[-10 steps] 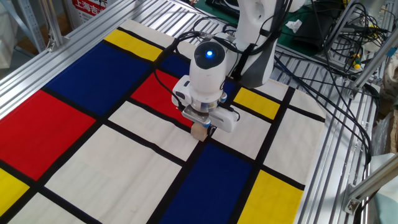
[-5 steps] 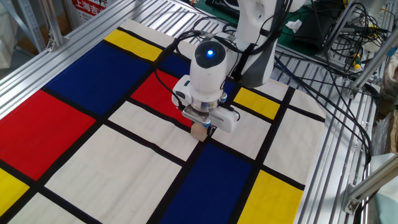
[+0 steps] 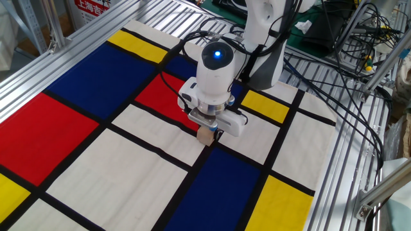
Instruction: Pick up the small block on the left and move it to the right
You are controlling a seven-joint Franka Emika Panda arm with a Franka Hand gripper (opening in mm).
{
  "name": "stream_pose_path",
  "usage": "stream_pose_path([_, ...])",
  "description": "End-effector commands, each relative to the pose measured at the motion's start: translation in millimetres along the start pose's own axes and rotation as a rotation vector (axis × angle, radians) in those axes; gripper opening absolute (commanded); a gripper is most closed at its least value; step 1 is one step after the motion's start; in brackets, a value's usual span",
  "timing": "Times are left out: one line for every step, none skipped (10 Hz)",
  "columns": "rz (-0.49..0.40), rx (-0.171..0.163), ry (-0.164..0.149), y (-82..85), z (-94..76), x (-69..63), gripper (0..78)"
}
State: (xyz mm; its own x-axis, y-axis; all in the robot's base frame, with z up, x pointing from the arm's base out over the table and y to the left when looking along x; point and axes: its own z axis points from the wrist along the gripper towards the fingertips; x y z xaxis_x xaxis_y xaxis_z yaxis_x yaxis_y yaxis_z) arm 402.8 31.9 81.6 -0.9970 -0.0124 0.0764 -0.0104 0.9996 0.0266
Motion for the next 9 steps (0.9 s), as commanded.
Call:
stream_pose_path([0.004, 0.002, -0.008, 0.1, -1.4, -1.5, 1.1])
stream_pose_path([0.007, 0.003, -0.011, 0.1, -1.4, -1.5, 1.1])
stream_pose_path([0.008, 0.002, -0.011, 0.1, -1.5, -1.5, 1.1])
stream_pose_path([0.007, 0.002, -0.011, 0.1, -1.5, -1.5, 1.1])
stream_pose_path([0.007, 0.002, -0.011, 0.1, -1.5, -1.5, 1.1])
stream_pose_path([0.007, 0.002, -0.011, 0.1, -1.5, -1.5, 1.1])
stream_pose_path([0.007, 0.002, -0.010, 0.1, -1.5, -1.5, 1.1])
stream_pose_path([0.007, 0.002, -0.011, 0.1, -1.5, -1.5, 1.1])
stream_pose_path([0.008, 0.002, -0.012, 0.1, -1.5, -1.5, 1.1])
